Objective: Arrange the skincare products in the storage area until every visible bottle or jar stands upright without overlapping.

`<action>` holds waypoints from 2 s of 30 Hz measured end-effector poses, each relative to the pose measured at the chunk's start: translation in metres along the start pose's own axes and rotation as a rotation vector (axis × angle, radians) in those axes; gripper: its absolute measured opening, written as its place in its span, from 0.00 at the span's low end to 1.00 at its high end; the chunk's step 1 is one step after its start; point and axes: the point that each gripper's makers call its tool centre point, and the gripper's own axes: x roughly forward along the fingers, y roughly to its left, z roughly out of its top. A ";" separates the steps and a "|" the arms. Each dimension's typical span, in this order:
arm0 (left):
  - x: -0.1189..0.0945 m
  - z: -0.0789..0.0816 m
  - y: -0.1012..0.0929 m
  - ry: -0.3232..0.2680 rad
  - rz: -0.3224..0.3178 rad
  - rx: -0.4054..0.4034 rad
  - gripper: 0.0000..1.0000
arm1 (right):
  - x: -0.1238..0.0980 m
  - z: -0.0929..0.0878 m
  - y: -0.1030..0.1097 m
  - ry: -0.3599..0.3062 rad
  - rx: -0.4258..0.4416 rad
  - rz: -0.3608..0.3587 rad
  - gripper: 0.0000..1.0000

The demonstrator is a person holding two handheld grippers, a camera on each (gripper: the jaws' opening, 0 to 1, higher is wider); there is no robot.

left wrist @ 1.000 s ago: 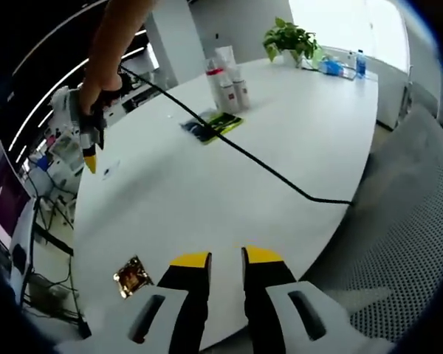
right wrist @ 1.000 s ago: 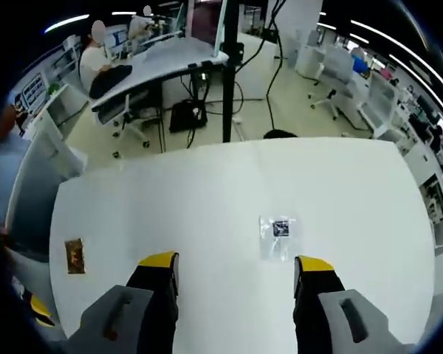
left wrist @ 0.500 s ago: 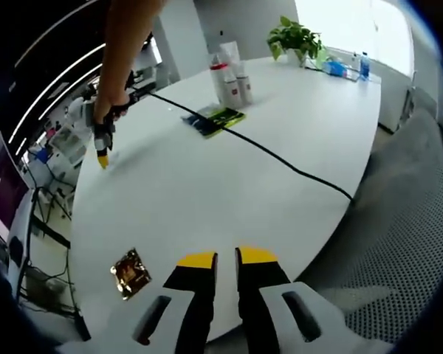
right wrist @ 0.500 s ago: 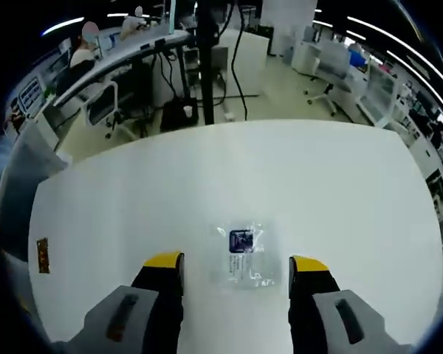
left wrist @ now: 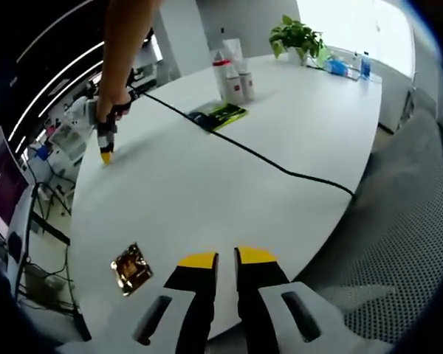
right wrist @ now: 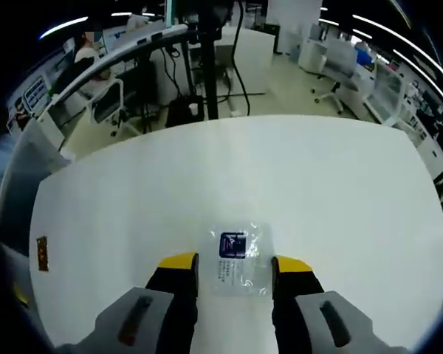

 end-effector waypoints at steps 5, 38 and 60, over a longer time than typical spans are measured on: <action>-0.001 0.002 0.002 -0.013 0.003 -0.016 0.06 | -0.015 -0.006 0.014 0.014 -0.021 -0.037 0.36; -0.005 0.014 -0.004 -0.062 -0.015 -0.020 0.06 | -0.174 -0.177 0.207 -0.045 0.138 0.014 0.36; -0.006 0.020 -0.008 -0.096 -0.075 -0.143 0.05 | -0.186 -0.245 0.282 -0.056 0.220 0.009 0.36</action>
